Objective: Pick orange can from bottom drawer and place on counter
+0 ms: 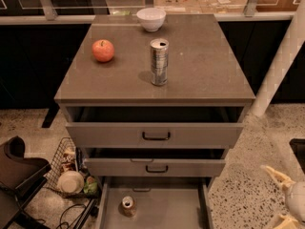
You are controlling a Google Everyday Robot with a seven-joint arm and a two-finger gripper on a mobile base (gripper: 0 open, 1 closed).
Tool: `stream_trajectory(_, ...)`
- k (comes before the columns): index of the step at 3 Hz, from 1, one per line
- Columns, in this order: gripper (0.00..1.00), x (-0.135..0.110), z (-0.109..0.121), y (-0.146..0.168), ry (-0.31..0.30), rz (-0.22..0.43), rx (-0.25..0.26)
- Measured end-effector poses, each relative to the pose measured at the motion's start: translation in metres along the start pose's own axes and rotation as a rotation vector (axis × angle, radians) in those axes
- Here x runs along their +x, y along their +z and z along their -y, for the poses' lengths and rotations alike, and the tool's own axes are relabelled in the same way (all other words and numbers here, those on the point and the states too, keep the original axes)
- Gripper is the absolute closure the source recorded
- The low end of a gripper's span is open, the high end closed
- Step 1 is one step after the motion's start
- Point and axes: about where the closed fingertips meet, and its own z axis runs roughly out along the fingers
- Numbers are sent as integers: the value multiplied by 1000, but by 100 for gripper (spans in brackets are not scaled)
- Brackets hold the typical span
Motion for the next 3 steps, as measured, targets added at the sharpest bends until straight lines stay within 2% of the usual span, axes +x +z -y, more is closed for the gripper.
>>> stream_trajectory(1, 0, 40, -4, 39, 11, 34, -20)
stream_trajectory(2, 0, 88, -19, 96, 22, 96, -47)
stream_trajectory(3, 0, 88, -19, 96, 22, 96, -47)
